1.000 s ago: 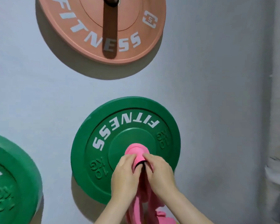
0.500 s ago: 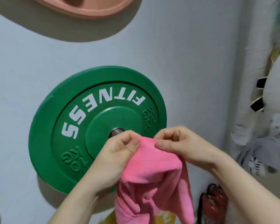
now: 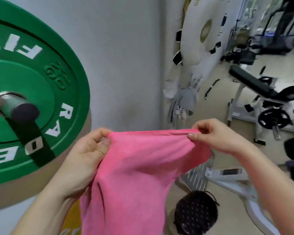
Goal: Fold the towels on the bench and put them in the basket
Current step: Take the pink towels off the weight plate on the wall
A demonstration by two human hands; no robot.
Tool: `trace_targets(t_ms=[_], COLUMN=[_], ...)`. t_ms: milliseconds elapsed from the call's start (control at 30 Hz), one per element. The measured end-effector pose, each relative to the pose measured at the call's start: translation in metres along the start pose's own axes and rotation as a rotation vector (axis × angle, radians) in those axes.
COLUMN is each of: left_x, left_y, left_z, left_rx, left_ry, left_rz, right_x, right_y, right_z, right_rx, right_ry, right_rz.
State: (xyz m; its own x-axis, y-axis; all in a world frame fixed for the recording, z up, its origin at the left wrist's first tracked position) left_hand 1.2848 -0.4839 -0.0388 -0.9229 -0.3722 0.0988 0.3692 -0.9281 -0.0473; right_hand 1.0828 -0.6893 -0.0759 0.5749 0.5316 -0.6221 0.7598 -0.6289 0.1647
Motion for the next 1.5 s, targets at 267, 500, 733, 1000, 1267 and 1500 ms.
trace_targets(t_ms=[267, 500, 733, 1000, 1267, 1500], left_x=[0.2, 0.44, 0.657, 0.828, 0.971, 1.041], left_y=[-0.021, -0.035, -0.059, -0.046, -0.025, 0.02], left_z=[-0.101, -0.152, -0.197, -0.237, -0.275, -0.271], left_rx=[-0.266, -0.136, -0.129, -0.203, -0.258, -0.391], left_ry=[0.549, 0.446, 0.336, 0.441, 0.56, 0.342], left_rz=[-0.537, -0.635, -0.769, -0.965, -1.194, -0.927], right_x=[-0.128, -0.197, -0.285, -0.454, -0.56, -0.613], right_y=[-0.178, -0.319, -0.432, -0.564, -0.645, -0.66], right_z=[0.081, 0.144, 0.201, 0.339, 0.513, 0.601], right_rx=[0.187, 0.331, 0.417, 0.608, 0.803, 0.768], right_ry=[0.215, 0.323, 0.313, 0.073, 0.198, 0.678], right_rz=[0.364, 0.332, 0.37, 0.819, 0.892, 1.033])
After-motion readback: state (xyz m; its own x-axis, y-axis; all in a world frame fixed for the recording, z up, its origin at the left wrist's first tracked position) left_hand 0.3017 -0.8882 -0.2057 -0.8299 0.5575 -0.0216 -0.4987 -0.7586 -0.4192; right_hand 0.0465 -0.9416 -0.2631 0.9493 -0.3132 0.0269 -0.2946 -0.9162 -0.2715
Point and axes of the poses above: each hand's wrist, its own y-axis towards the middle knuckle, its own x-axis out of the palm, z = x × y, the point moved 10 cm from there along y, towards the middle knuckle, and after that the axes turned 9 degrees about -x, right-handed, at the moved point
